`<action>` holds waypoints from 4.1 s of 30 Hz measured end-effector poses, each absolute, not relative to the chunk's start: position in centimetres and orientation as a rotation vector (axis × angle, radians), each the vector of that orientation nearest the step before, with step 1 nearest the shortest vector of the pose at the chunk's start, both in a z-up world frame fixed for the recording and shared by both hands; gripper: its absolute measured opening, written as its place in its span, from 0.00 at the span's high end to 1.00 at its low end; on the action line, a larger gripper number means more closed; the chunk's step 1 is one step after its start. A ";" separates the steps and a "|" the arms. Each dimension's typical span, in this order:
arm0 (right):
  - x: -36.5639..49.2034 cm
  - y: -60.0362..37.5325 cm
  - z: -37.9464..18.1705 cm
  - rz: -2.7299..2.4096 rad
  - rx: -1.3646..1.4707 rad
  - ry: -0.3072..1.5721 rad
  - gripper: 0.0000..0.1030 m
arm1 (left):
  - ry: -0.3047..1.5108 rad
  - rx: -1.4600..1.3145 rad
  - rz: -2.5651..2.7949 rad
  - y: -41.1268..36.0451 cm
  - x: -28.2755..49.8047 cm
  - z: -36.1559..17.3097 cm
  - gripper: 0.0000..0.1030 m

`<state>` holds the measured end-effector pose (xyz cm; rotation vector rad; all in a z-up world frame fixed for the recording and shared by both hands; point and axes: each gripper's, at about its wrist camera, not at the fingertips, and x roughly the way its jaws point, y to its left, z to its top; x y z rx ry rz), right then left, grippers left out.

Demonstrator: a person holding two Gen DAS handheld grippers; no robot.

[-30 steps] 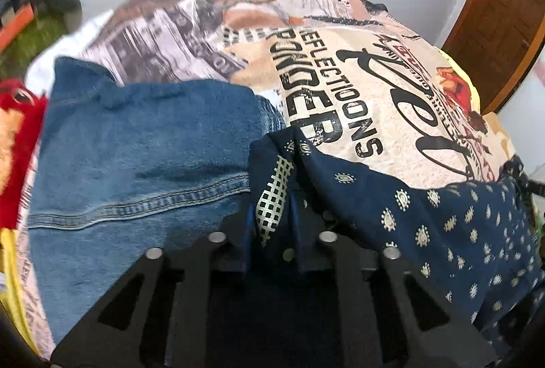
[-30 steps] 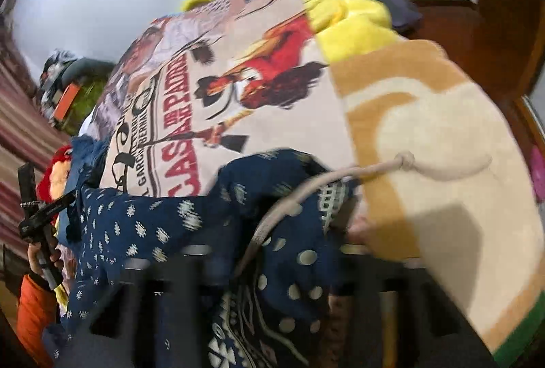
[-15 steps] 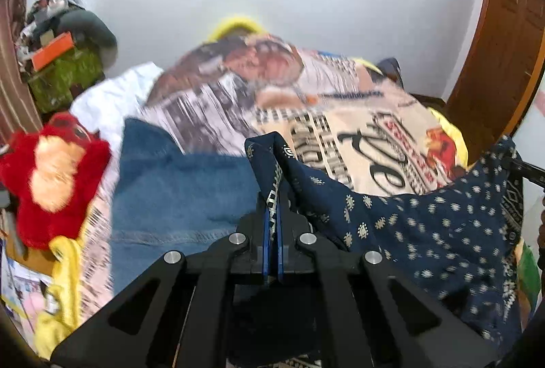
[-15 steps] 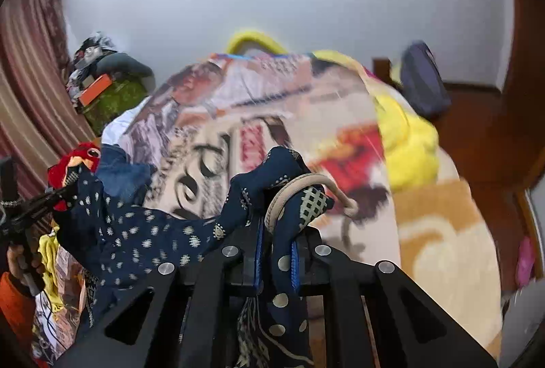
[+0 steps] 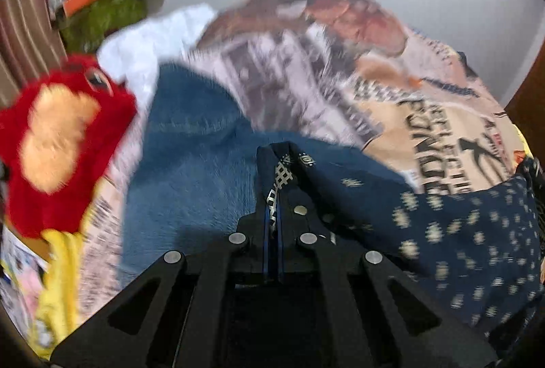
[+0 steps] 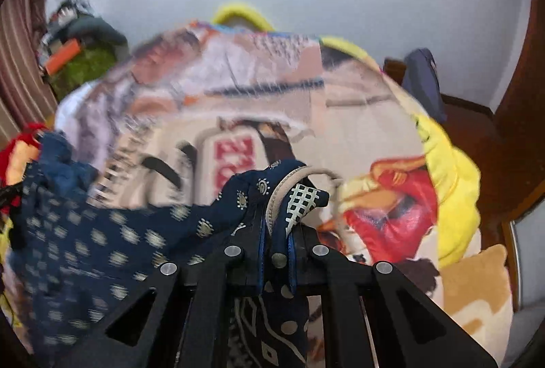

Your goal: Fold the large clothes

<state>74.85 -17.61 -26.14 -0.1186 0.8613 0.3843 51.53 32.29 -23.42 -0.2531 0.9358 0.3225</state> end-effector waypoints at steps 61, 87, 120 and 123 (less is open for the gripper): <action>36.5 -31.4 -27.4 0.554 0.062 1.110 0.44 | 1.137 -0.650 -0.053 20.6 15.4 -28.8 0.33; 45.4 -27.3 -15.6 0.643 0.002 0.782 0.90 | 0.674 -0.351 -0.088 21.4 25.1 -9.3 0.92; 71.5 -25.0 -21.4 0.280 -0.070 0.832 0.89 | 0.896 -0.309 0.187 29.5 47.7 -17.9 0.79; 69.5 -26.3 -20.0 0.350 -0.037 0.830 0.89 | 0.816 -0.210 0.204 28.8 45.9 -14.6 0.43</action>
